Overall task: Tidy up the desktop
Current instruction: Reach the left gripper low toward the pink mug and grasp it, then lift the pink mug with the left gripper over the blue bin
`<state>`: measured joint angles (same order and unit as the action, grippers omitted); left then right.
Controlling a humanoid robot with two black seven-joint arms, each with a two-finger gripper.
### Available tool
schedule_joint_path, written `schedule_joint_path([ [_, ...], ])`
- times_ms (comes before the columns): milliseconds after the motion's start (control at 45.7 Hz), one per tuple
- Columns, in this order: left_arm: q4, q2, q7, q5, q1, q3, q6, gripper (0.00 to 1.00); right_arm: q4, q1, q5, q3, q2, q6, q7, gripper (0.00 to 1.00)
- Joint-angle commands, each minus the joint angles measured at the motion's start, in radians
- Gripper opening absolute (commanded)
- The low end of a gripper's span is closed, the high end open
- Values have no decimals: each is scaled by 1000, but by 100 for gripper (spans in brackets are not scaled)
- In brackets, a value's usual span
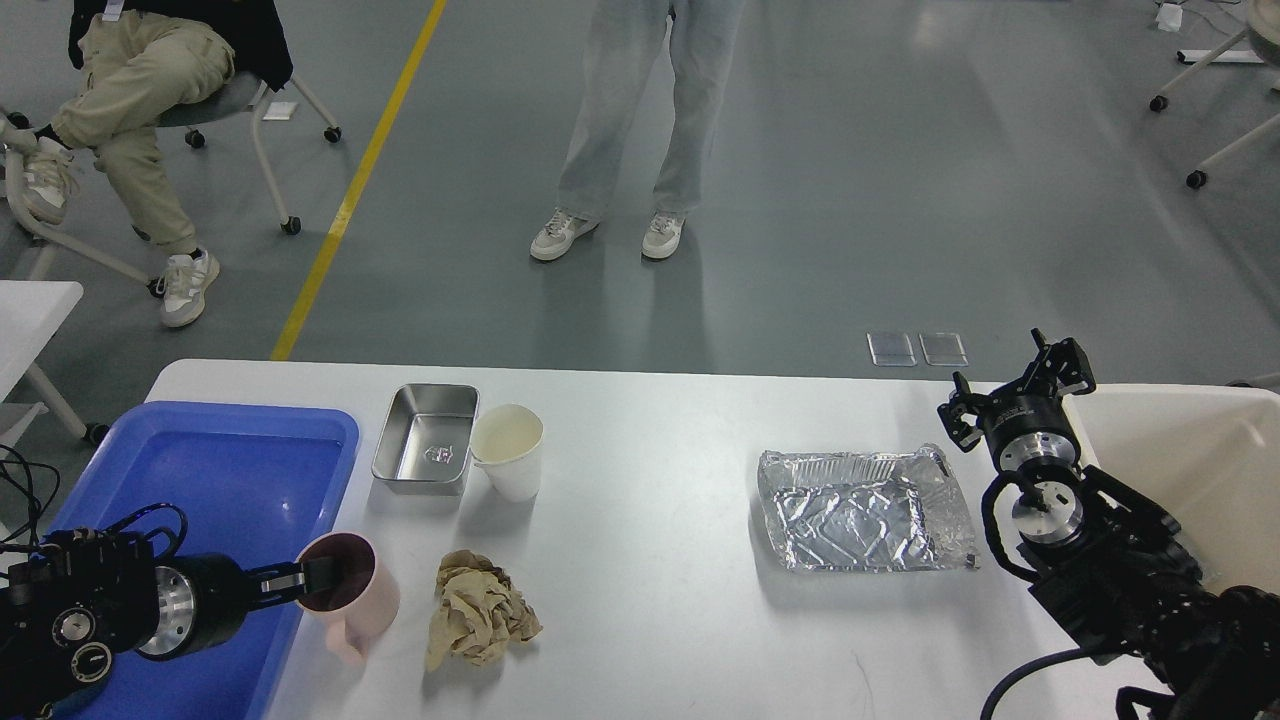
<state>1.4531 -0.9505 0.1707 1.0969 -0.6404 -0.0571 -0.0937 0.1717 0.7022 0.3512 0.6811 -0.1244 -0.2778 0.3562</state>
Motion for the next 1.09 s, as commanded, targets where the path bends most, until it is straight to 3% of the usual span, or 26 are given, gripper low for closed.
schedule_joint_path([
  [0,0,-5,24,0,-5,7,-17,36,-1,0,0,0,-4,0,0,100],
  [131,0,-7,53,0,-10,8,-60,11,-1,-1,0,0,-4,0,0,100],
  [219,0,-7,55,0,-22,8,-103,1,-1,-1,0,2,-4,0,0,100],
  [722,6,-14,55,5,-44,7,-129,0,-1,-7,0,2,-6,0,0,100],
  [963,32,-125,35,-2,-127,-4,-303,0,-1,-6,0,3,-6,0,0,100],
  [1072,49,-209,0,-12,-199,-10,-399,0,-1,-3,0,3,-4,0,0,100],
])
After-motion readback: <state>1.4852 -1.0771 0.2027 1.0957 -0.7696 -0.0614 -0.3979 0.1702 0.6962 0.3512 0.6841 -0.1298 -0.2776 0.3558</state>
